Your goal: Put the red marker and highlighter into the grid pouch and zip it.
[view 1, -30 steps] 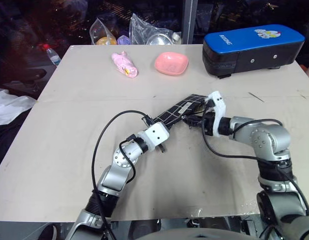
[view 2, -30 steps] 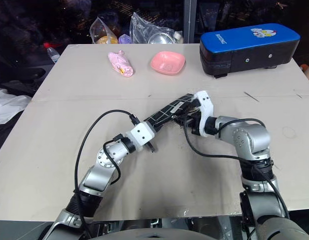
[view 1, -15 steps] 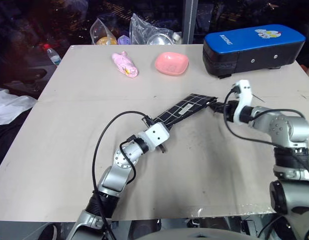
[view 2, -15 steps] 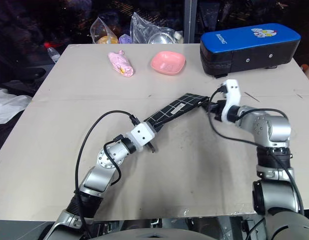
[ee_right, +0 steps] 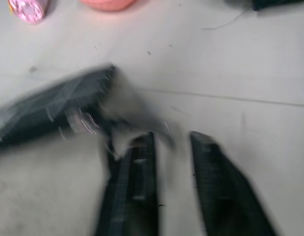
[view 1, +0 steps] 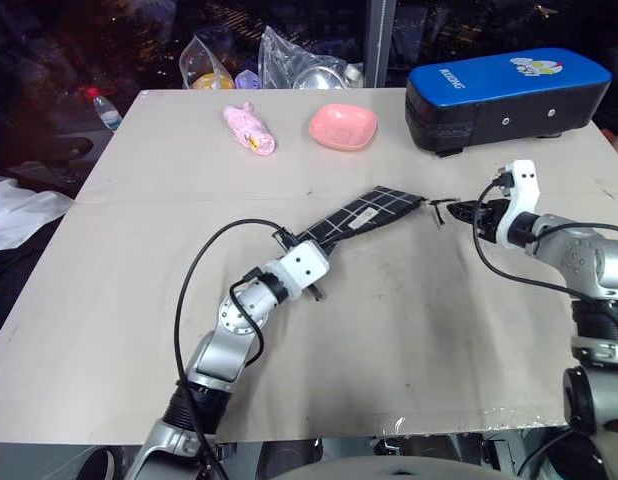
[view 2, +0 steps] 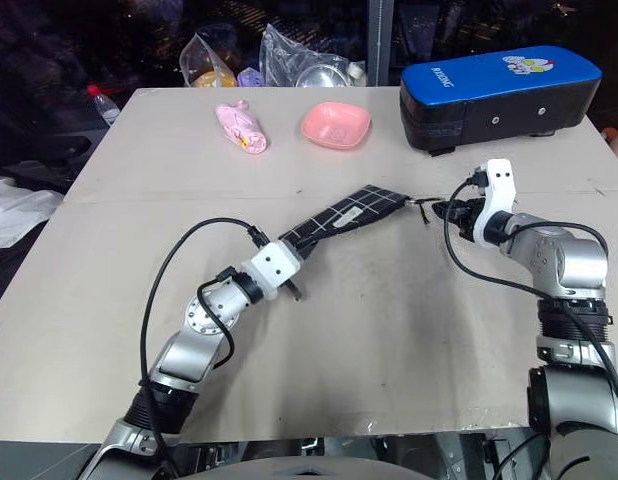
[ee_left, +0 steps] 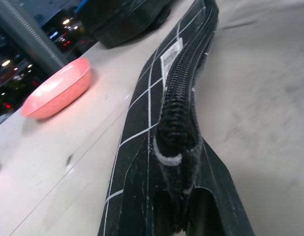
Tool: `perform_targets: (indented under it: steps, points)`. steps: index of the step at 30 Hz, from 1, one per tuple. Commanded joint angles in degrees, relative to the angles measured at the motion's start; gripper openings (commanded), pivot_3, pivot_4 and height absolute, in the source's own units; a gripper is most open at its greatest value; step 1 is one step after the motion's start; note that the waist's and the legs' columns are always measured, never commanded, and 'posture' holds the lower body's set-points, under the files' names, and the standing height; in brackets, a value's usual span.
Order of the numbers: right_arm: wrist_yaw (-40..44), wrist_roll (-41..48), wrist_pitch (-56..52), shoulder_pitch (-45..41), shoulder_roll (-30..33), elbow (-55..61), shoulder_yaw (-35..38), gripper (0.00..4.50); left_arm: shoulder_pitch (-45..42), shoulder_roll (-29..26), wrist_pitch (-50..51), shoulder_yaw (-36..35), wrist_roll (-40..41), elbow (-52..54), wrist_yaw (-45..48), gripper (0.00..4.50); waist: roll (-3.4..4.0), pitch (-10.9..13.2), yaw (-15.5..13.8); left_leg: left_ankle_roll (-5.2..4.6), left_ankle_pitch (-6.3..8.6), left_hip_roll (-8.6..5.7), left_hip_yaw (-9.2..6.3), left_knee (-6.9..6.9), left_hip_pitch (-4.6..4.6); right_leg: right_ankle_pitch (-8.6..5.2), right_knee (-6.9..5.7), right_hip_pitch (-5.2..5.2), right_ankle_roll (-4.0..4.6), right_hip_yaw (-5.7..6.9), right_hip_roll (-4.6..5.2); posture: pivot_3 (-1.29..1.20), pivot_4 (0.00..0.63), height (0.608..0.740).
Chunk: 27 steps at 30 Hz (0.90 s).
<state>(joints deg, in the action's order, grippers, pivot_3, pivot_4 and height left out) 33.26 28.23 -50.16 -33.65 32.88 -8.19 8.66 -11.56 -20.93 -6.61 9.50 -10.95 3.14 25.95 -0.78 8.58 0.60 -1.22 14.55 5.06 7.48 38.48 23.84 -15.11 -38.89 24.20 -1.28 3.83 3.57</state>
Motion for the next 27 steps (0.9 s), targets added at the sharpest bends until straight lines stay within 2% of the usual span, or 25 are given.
perform_targets:
  steps: [1,3,5,7,8,15,17,20,27]
  points:
    - [6.51,-1.66,5.22,2.17,3.39,2.47,-2.37,2.74,0.48,-1.03,-0.75,-2.33,0.66,0.95,-1.57,1.31,0.0,0.0,0.0,0.0,0.0,0.0,-0.01,0.0,0.0,0.0,0.0,0.0,0.0,0.0,0.0,0.0,0.15,0.717]
    - [9.85,-3.82,9.86,4.33,5.19,2.06,-4.23,3.88,1.28,-1.24,-0.24,-3.97,0.36,1.39,-3.2,2.42,0.0,0.0,0.0,0.0,0.0,0.0,-0.02,-0.01,-0.01,0.0,0.01,0.0,0.0,0.01,-0.01,0.0,0.15,0.717]
    - [12.62,-5.54,14.48,6.1,6.41,1.41,-5.38,4.49,3.11,-1.75,0.48,-5.3,2.42,2.84,-2.26,3.11,0.0,0.0,0.06,0.0,0.0,0.0,-0.04,-0.03,-0.01,0.0,0.02,0.0,0.0,0.0,-0.01,0.0,0.15,0.717]
    - [14.03,-7.06,19.68,7.69,6.6,0.49,-5.32,4.5,5.95,-2.45,1.48,-6.67,5.42,5.24,-0.25,4.17,0.0,0.0,0.25,0.0,0.0,0.01,-0.05,-0.04,-0.04,-0.01,0.02,0.01,0.0,-0.03,-0.01,0.0,0.15,0.717]
    - [15.37,-7.35,23.32,8.61,6.3,-0.23,-4.8,4.5,7.62,-2.75,2.45,-7.57,7.1,6.68,0.58,4.39,0.0,0.0,0.26,0.01,0.0,0.02,-0.07,-0.04,-0.05,-0.01,0.02,0.01,-0.01,-0.04,-0.01,0.0,0.15,0.717]
    - [22.4,-9.43,42.66,13.31,5.49,-6.93,-3.2,4.5,18.08,-3.81,11.63,-12.84,17.96,15.75,4.45,4.39,-0.02,0.01,-0.09,0.01,0.0,0.02,-0.08,-0.01,-0.08,-0.01,0.02,-0.04,-0.02,-0.03,0.01,0.0,0.15,0.717]
    - [26.79,-8.31,49.02,15.16,5.38,-11.23,-1.84,4.5,23.8,-4.51,15.26,-13.44,21.68,19.48,6.52,4.39,-0.03,0.01,-0.01,0.0,0.0,0.01,-0.07,0.01,-0.08,-0.01,0.01,-0.04,-0.01,-0.03,0.01,0.0,0.15,0.717]
    - [31.53,-6.87,52.03,17.06,6.03,-15.19,-0.79,4.5,28.55,-5.22,17.56,-13.39,23.53,22.47,7.4,4.39,-0.03,0.01,-0.03,0.0,0.0,0.01,-0.15,0.01,-0.14,-0.02,0.05,-0.11,-0.02,-0.06,0.0,0.0,0.15,0.717]
    - [35.6,-4.66,53.29,18.66,5.91,-18.78,2.38,4.5,30.36,-5.87,18.41,-12.93,23.07,23.3,7.2,4.39,0.01,0.0,0.0,-0.22,0.13,0.02,-0.24,0.04,-0.25,-0.03,0.01,-0.23,0.01,-0.03,-0.07,0.0,0.15,0.717]
